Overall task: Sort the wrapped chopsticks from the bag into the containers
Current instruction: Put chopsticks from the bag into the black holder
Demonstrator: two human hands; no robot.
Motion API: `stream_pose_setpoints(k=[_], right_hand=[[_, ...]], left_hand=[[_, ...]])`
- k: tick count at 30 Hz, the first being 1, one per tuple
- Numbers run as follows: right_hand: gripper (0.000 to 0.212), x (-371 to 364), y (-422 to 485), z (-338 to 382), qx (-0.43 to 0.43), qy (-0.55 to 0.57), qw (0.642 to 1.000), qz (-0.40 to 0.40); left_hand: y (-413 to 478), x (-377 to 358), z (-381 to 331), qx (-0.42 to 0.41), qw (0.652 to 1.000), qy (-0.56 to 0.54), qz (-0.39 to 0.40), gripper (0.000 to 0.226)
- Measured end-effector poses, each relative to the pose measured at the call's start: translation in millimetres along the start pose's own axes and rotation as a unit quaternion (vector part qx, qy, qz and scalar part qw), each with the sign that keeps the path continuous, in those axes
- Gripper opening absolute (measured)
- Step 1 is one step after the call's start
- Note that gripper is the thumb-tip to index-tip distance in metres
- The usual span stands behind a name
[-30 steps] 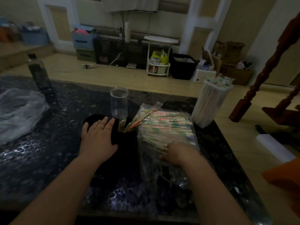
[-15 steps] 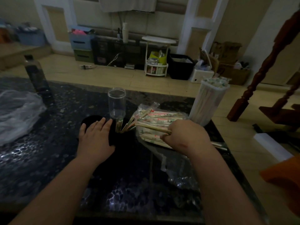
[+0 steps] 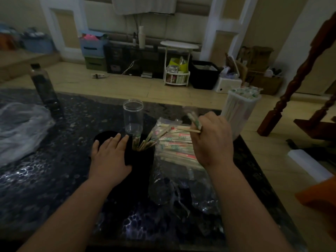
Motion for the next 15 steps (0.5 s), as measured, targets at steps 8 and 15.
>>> stream_pose_setpoints(k=[8,15], right_hand=[[0.032,-24,-2,7,-0.192,0.307,0.932,-0.019],[0.026,-40,1,29,-0.318,0.481,0.816,0.035]], left_hand=[[-1,3,0,-0.003,1.000,-0.005,0.002,0.090],[-1,3,0,-0.002,1.000,-0.002,0.008,0.091]])
Point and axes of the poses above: each hand's wrist, its own y-axis towards the middle knuckle, its own x-axis out of the back of the hand, z = x × y, the point moved 2 cm from there along y, towards the middle knuckle, and after that the axes turned 7 degrees about y, right-handed, at the moved point
